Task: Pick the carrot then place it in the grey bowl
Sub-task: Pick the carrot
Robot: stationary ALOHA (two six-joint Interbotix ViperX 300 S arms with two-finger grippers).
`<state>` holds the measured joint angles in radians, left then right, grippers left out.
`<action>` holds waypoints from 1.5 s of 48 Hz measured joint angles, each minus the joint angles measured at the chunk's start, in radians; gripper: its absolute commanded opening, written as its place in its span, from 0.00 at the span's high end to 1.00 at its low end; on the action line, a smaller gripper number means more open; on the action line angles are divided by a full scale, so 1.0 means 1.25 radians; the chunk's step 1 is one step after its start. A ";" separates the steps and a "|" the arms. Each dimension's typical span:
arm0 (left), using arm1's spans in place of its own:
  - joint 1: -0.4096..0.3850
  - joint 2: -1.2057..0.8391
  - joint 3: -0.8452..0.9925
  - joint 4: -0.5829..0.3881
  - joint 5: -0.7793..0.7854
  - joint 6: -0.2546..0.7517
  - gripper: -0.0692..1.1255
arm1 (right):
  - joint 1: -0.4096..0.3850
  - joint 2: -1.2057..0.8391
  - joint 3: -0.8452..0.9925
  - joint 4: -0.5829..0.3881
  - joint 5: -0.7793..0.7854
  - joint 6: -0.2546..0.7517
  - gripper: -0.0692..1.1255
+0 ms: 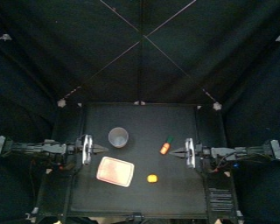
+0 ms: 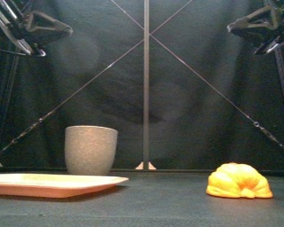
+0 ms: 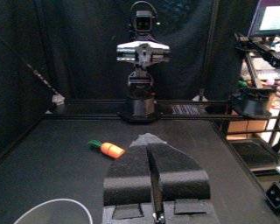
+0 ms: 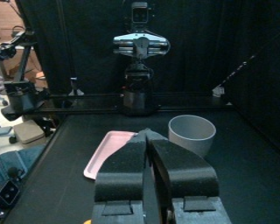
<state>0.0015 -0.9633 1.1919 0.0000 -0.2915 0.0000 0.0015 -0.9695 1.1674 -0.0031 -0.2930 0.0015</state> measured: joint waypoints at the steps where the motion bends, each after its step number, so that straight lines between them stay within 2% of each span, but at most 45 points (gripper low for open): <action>1: 0.005 0.000 0.000 0.001 0.000 0.001 0.92 | 0.000 0.000 0.001 0.001 0.000 0.000 0.92; 5: 0.038 -0.001 0.010 0.009 0.001 0.010 0.98 | -0.018 0.005 0.022 0.023 0.004 0.010 0.91; 10: 0.069 -0.001 0.012 0.009 0.002 0.006 0.98 | -0.075 0.020 0.045 0.087 0.005 0.045 0.90; 18: 0.072 -0.001 0.012 0.020 0.002 0.007 0.97 | -0.145 0.033 0.070 0.200 0.013 0.109 0.90; 27: 0.072 -0.001 0.012 0.026 0.002 0.007 0.97 | -0.188 0.044 0.107 0.319 0.034 0.232 0.90; 34: 0.071 -0.001 0.012 0.026 0.002 0.007 0.97 | -0.216 0.070 0.133 0.346 0.059 0.303 0.85; 41: 0.070 -0.001 0.012 0.027 0.002 0.007 0.97 | -0.217 0.113 0.134 0.347 0.081 0.337 0.71; 58: 0.069 -0.002 0.012 0.033 0.002 0.007 0.97 | -0.218 0.241 0.118 0.350 0.139 0.380 0.18; 64: 0.069 -0.001 0.012 0.038 0.004 0.007 0.97 | -0.218 0.279 0.098 0.351 0.142 0.380 0.08; 72: 0.069 -0.001 0.012 0.038 0.002 0.007 0.97 | -0.218 0.345 0.075 0.369 0.171 0.380 0.08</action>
<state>0.0874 -0.9649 1.2072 0.0476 -0.2884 0.0092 -0.2715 -0.5384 1.2609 0.4587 -0.0798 0.4771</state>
